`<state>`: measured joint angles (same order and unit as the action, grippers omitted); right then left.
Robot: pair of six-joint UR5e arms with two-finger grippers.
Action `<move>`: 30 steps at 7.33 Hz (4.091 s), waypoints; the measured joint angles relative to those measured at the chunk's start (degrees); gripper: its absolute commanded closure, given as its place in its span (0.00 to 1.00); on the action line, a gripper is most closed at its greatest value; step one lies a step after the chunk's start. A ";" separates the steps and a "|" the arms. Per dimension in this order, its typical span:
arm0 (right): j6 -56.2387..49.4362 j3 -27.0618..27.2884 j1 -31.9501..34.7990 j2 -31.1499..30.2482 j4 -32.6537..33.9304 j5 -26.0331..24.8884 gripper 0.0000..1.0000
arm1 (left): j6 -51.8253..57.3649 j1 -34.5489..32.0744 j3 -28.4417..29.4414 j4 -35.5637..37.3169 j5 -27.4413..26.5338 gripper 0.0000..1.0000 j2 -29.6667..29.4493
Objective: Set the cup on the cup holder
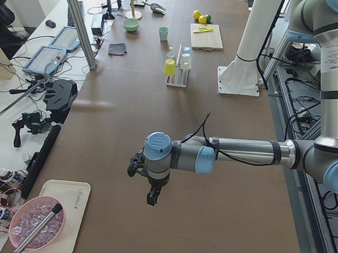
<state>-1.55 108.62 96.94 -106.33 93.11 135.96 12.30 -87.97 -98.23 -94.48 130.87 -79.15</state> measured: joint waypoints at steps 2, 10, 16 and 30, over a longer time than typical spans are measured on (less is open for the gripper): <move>-0.03 0.01 0.00 0.00 -0.07 0.69 0.00 | 0.00 0.06 -0.03 0.00 0.00 0.02 -0.14; 0.70 3.38 -4.34 1.61 0.00 0.20 0.00 | 0.00 0.07 -0.16 0.00 0.00 0.02 -0.07; 0.01 6.27 -28.44 26.14 28.40 -9.44 0.00 | -0.12 -0.05 0.52 -0.08 -0.58 0.02 0.69; -17.69 -44.63 -49.92 70.56 42.37 -28.77 0.00 | -12.34 15.84 23.68 13.84 -2.07 0.02 -37.16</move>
<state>-19.24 63.99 47.02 -35.77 135.48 107.19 -0.03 -72.13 -74.55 -80.64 128.80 -116.31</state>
